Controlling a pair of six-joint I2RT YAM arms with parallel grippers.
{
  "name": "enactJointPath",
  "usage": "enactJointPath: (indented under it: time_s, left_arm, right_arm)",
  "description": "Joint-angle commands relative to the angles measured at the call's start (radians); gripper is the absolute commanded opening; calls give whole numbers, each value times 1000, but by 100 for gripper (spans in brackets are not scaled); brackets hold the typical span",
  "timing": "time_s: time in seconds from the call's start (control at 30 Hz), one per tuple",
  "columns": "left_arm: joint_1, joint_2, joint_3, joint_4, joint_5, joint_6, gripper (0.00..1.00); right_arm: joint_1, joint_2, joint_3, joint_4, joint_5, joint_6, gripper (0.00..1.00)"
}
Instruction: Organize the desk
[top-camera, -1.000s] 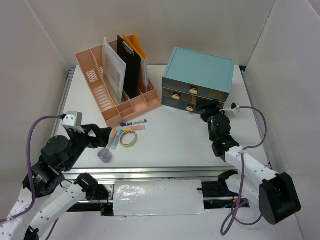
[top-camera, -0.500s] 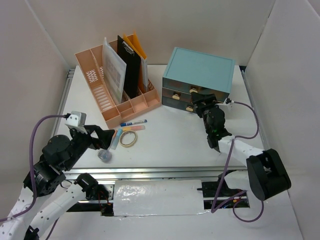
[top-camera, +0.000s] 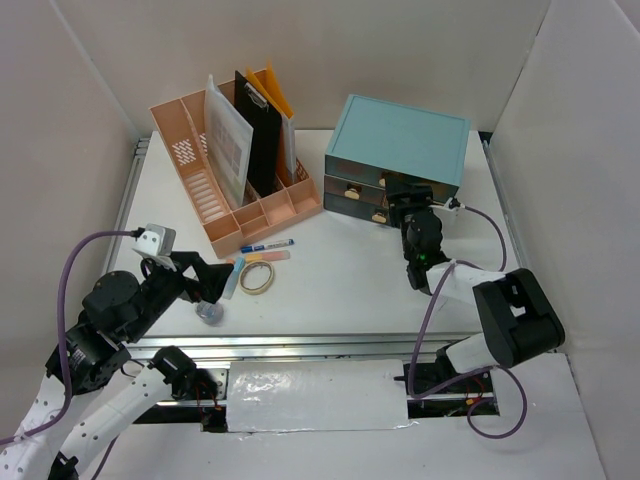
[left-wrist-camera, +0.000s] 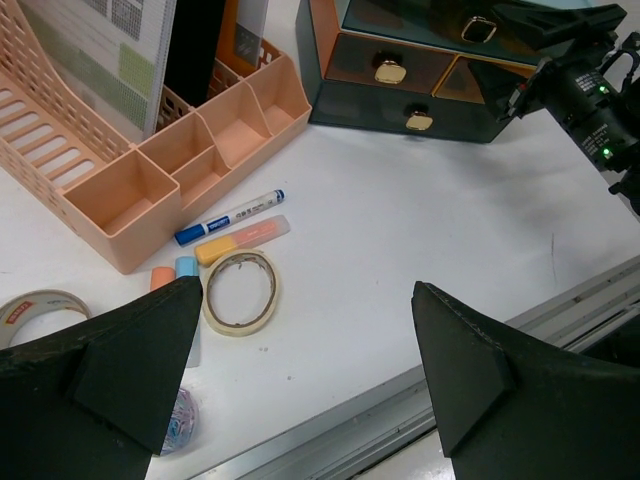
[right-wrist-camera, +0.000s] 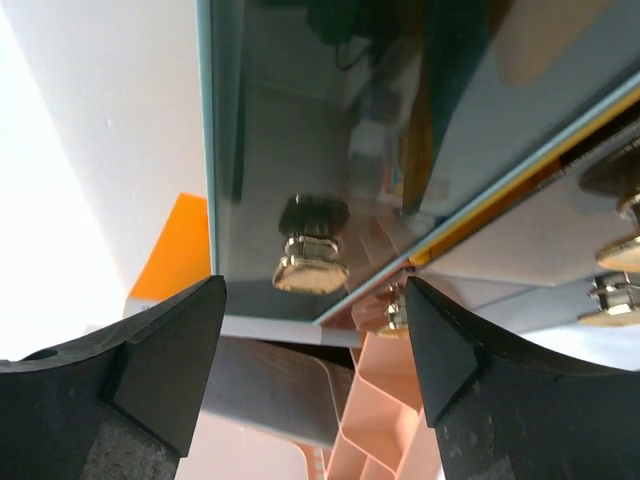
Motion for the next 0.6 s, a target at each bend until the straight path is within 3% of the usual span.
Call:
enactJointPath:
  time_s: [0.0, 0.37, 0.57]
  left_arm:
    - [2, 8, -4, 53, 24, 27, 99]
    - [4, 6, -6, 53, 31, 29, 100]
    - [2, 8, -7, 55, 33, 29, 100]
  right_arm:
    - [-3, 23, 65, 62, 66, 34, 79]
    - [-3, 69, 116, 2, 101, 71, 60]
    - [-3, 85, 85, 28, 97, 96, 34]
